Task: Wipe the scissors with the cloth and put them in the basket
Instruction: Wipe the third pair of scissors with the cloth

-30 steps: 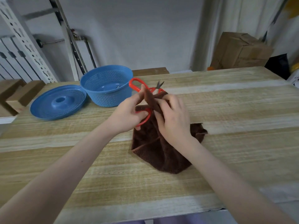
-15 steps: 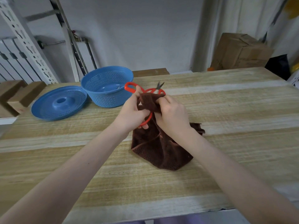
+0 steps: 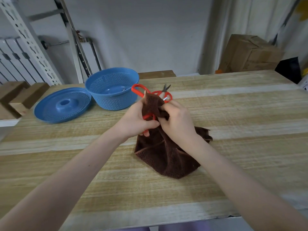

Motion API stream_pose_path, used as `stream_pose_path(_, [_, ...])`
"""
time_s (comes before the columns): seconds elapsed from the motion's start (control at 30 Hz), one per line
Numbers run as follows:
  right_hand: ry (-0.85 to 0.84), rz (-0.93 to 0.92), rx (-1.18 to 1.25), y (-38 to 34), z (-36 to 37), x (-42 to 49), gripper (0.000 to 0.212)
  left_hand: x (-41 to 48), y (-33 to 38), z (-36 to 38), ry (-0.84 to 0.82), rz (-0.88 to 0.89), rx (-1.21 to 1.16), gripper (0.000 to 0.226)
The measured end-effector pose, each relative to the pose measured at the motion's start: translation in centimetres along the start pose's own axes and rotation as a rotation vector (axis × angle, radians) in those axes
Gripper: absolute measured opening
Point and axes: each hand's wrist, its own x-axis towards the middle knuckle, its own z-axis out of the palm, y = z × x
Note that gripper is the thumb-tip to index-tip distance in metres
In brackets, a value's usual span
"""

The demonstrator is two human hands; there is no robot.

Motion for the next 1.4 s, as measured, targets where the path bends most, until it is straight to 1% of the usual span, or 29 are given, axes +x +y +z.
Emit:
stream_pose_path(0.03, [-0.005,-0.009,0.034,0.3,-0.2,-0.1,0.012,0.0,-0.2,0.0,0.004,-0.008,-0.017,0.053])
stream_pose_path(0.1, [-0.023,0.003,0.127,0.9,-1.0,-0.5,0.01,0.0,-0.5,-0.2,-0.002,-0.014,-0.025,0.073])
stream_pose_path(0.13, [-0.037,0.061,0.182,1.3,-1.6,-0.6,0.006,0.0,-0.7,-0.4,-0.003,-0.015,-0.024,0.087])
stream_pose_path(0.17, [-0.058,0.164,0.233,1.7,-2.2,-0.7,0.005,0.1,-0.8,-0.5,-0.006,-0.017,-0.019,0.097])
stream_pose_path(0.2, [-0.073,0.302,0.298,2.1,-2.7,-0.6,0.012,0.2,-0.9,-0.7,-0.011,-0.024,0.001,0.103])
stream_pose_path(0.23, [-0.051,0.44,0.364,2.6,-3.1,-0.3,0.017,0.2,-0.9,-0.8,-0.019,-0.03,0.036,0.105])
stream_pose_path(0.27, [0.024,0.545,0.419,2.9,-3.5,0.0,0.018,0.2,-0.9,-0.9,-0.036,-0.036,0.077,0.106])
stream_pose_path(0.33, [0.209,0.618,0.478,3.0,-3.9,1.0,0.021,0.2,-1.0,-0.6,-0.085,-0.025,0.139,0.107])
stream_pose_path(0.37, [0.254,0.599,0.48,2.7,-3.9,1.5,0.027,0.2,-1.0,-0.3,-0.108,-0.017,0.156,0.107])
stream_pose_path(0.4, [0.24,0.537,0.457,1.8,-3.8,1.8,0.032,0.2,-0.9,-0.1,-0.121,-0.01,0.163,0.108])
stream_pose_path(0.47, [0.072,0.301,0.311,0.3,-3.2,2.0,0.033,0.2,-0.9,0.2,-0.127,0.018,0.195,0.105])
stream_pose_path(0.5, [-0.045,0.198,0.181,0.1,-2.5,1.8,0.034,0.4,-1.1,0.3,-0.114,0.052,0.231,0.095])
stream_pose_path(0.53, [-0.185,0.123,0.015,-0.1,-2.0,1.7,0.04,0.4,-1.1,0.3,-0.099,0.084,0.266,0.084])
stream_pose_path(0.57, [-0.302,0.105,-0.145,-0.1,-1.7,1.7,0.045,0.4,-1.1,0.3,-0.089,0.093,0.28,0.084])
stream_pose_path(0.6, [-0.376,0.126,-0.244,-0.1,-1.7,1.8,0.043,0.3,-1.1,0.4,-0.089,0.09,0.278,0.094])
stream_pose_path(0.63, [-0.402,0.142,-0.267,-0.1,-1.6,2.1,0.036,0.2,-1.3,0.3,-0.093,0.087,0.283,0.104])
stream_pose_path(0.67, [-0.396,0.155,-0.236,-0.1,-1.7,2.4,0.029,0.1,-1.4,0.4,-0.101,0.095,0.286,0.11])
stream_pose_path(0.7, [-0.372,0.156,-0.174,-0.2,-1.9,2.6,0.028,0.1,-1.5,0.4,-0.104,0.099,0.287,0.112])
stream_pose_path(0.8, [-0.296,0.205,0.062,0.2,-1.7,3.0,0.043,0.0,-1.5,0.3,-0.102,0.086,0.277,0.111])
stream_pose_path(0.83, [-0.283,0.229,0.088,0.4,-1.6,3.0,0.045,0.1,-1.5,0.4,-0.101,0.087,0.274,0.11])
stream_pose_path(1.0, [-0.26,0.304,0.124,0.6,-1.2,2.9,0.039,0.6,-1.5,0.3,-0.12,0.128,0.329,0.11])
stream_pose_path(1.03, [-0.268,0.279,0.094,0.6,-1.3,2.6,0.037,0.7,-1.5,0.1,-0.123,0.129,0.318,0.11])
stream_pose_path(1.13, [-0.322,0.124,-0.027,0.3,-1.7,1.6,0.024,1.0,-1.1,-0.5,-0.118,0.121,0.257,0.109])
stream_pose_path(1.17, [-0.311,0.093,-0.056,0.3,-1.7,1.5,0.023,1.0,-1.0,-0.6,-0.121,0.118,0.28,0.111])
stream_pose_path(1.2, [-0.29,0.09,-0.081,0.5,-1.6,1.6,0.025,1.0,-0.9,-0.7,-0.133,0.109,0.36,0.115])
stream_pose_path(1.27, [-0.229,0.102,-0.104,1.0,-1.4,2.0,0.036,0.8,-0.7,-0.6,-0.145,0.104,0.639,0.116])
stream_pose_path(1.3, [-0.216,0.112,-0.087,1.4,-1.1,2.1,0.042,0.8,-0.7,-0.6,-0.121,0.126,0.763,0.108])
stream_pose_path(1.33, [-0.221,0.115,-0.043,1.6,-1.1,2.2,0.045,0.9,-0.4,-0.8,-0.078,0.167,0.84,0.091])
stream_pose_path(1.4, [-0.241,0.209,0.129,2.4,-1.1,2.3,0.041,0.7,0.2,-1.4,-0.005,0.194,0.864,0.049])
